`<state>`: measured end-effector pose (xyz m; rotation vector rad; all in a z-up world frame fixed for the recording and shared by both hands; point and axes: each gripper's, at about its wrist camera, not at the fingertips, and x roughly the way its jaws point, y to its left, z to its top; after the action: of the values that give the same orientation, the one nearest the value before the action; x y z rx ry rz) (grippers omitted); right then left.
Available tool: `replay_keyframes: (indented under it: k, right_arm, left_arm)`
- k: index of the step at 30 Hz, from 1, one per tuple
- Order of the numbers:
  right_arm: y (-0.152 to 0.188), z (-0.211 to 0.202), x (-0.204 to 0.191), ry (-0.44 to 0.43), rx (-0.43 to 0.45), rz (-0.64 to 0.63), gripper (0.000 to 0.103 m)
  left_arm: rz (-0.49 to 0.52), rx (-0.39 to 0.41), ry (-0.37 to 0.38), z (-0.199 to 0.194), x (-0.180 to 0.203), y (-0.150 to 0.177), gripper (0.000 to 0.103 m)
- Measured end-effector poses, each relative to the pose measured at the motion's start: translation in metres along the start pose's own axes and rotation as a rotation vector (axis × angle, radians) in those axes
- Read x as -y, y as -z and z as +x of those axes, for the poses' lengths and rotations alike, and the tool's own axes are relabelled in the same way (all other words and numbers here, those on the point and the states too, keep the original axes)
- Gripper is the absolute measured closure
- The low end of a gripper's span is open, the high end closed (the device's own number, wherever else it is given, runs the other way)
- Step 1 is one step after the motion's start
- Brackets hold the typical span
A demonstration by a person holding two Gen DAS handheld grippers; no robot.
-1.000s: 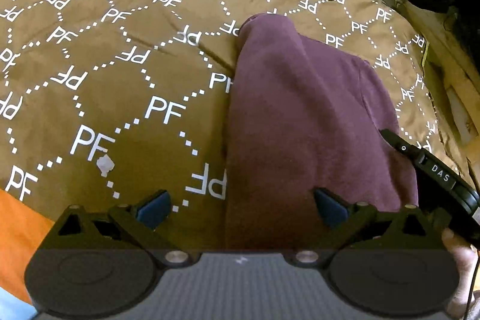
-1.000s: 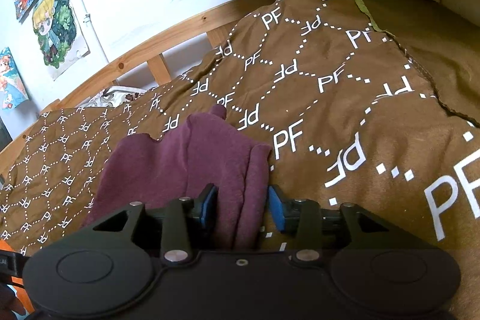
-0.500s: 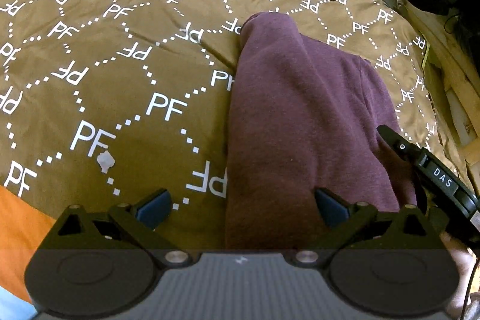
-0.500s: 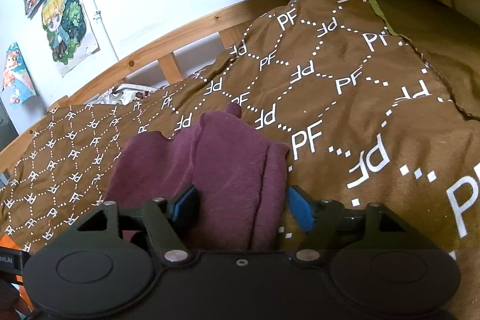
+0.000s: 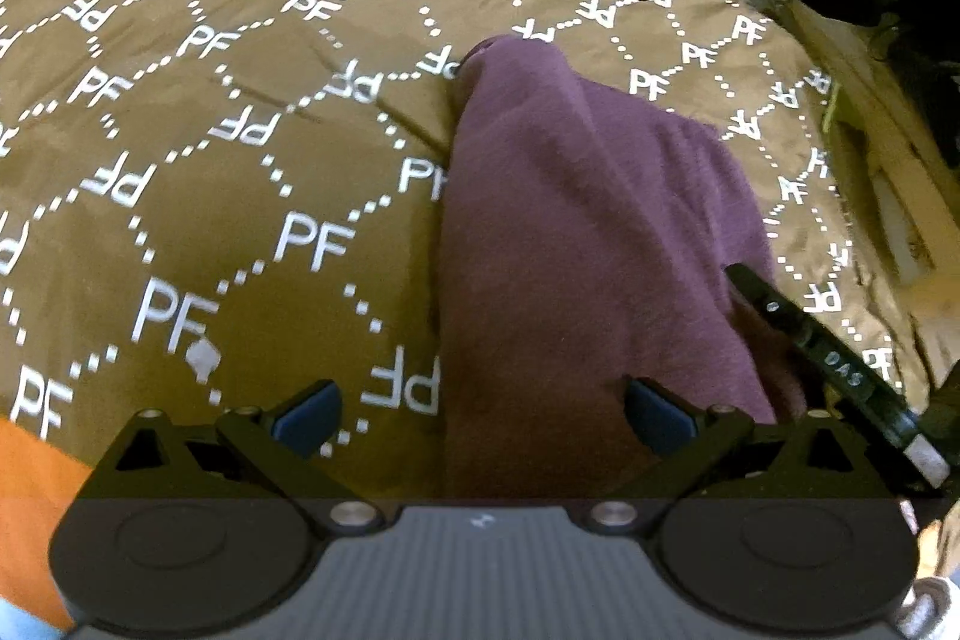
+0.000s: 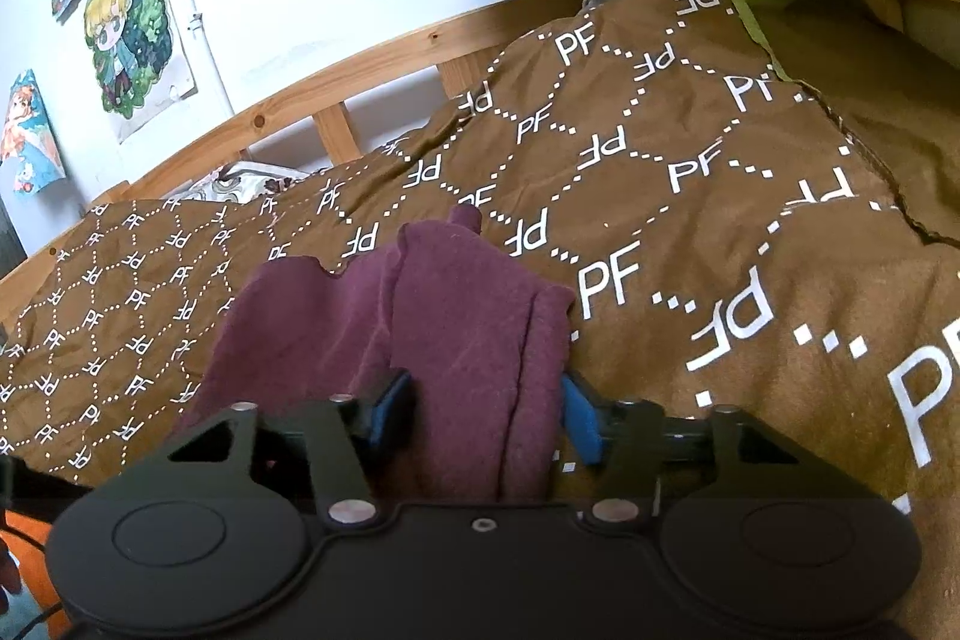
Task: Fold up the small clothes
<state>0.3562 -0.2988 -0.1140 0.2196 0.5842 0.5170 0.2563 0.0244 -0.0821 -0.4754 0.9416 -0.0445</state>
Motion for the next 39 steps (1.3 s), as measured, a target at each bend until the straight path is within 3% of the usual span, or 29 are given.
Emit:
replay_keyframes:
  k: [3, 6, 7, 16, 20, 24, 28, 32, 39]
  right_arm:
    - [0.0, 0.0, 0.002, 0.003, 0.0, 0.015, 0.063]
    - [0.0, 0.0, 0.003, 0.003, -0.001, 0.021, 0.064]
    - [0.0, 0.0, 0.002, 0.005, -0.001, 0.019, 0.064]
    - [0.0, 0.0, 0.001, 0.02, -0.009, 0.037, 0.064]
    - [0.001, -0.001, -0.001, 0.041, -0.012, 0.05, 0.063]
    - [0.002, -0.002, -0.004, 0.056, -0.012, 0.054, 0.066]
    - [0.002, -0.005, -0.01, 0.07, -0.012, 0.06, 0.079]
    - [0.002, -0.01, -0.024, 0.103, 0.001, 0.02, 0.086]
    - [-0.008, -0.023, -0.058, 0.107, 0.018, -0.077, 0.089]
  left_arm:
    - [0.024, -0.019, 0.022, 0.004, 0.001, -0.006, 0.001]
    - [0.051, -0.074, 0.068, 0.014, 0.005, -0.007, 0.005]
    - [0.05, -0.089, 0.078, 0.017, 0.006, -0.006, 0.01]
    - [-0.017, -0.138, 0.171, 0.021, -0.005, -0.011, 0.026]
    - [-0.083, -0.176, 0.155, 0.026, -0.007, -0.013, 0.029]
    - [-0.039, -0.183, 0.126, 0.024, 0.0, -0.016, 0.039]
    - [-0.054, -0.176, 0.122, 0.02, 0.003, -0.02, 0.053]
    - [0.009, -0.165, 0.113, 0.011, 0.009, -0.02, 0.058]
    - [0.085, -0.128, 0.085, -0.011, 0.011, -0.026, 0.061]
